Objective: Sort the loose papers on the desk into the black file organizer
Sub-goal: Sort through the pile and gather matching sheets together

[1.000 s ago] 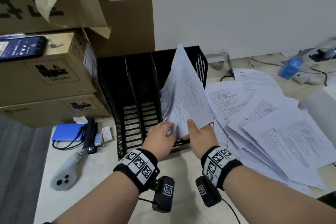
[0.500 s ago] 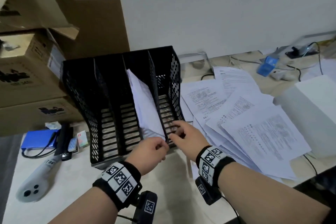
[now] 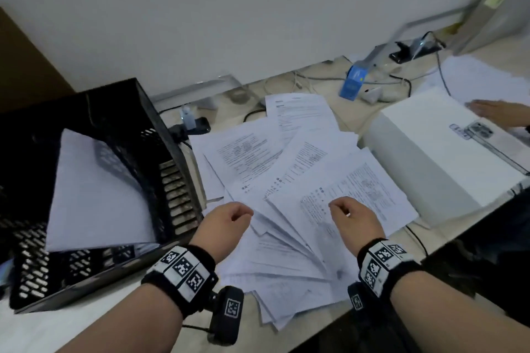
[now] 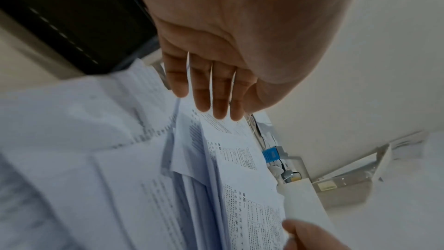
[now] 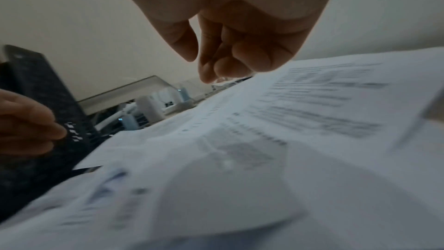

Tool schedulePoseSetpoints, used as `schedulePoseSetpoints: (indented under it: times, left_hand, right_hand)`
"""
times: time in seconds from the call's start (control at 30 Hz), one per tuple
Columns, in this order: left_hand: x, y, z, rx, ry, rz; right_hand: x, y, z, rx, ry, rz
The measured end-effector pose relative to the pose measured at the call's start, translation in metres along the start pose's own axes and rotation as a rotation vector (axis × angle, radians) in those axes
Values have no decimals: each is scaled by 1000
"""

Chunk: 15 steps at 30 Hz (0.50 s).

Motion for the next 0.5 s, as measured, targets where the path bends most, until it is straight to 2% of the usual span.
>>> schedulePoseSetpoints:
  times: [0.1,0.2,0.33,0.4,0.5]
  left_hand:
    - [28,24,24,-6,31,88]
    - [51,55,36,-45,145,155]
    - [79,80,37,-202,255,90]
    - [89,84,35,-250,275,46]
    - [96,85,31,-311,410,76]
  right_hand:
    - [-33,25,47,45,-53,-17]
    - [-47,45,82,2,-135,-59]
    - [-47,57,113,-174,-252,-51]
    - [-43,57,120,-230,-333,-106]
    - [-38,54,127,-280,-420,-214]
Point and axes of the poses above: each hand's wrist, its own y-axis towards the middle knuckle, its own x-axis out of the palm, z = x × y, the point moved 5 cm from there along y, towards the middle knuckle, and after that the axes turned 9 degrees about z, right-handed, at the moved point
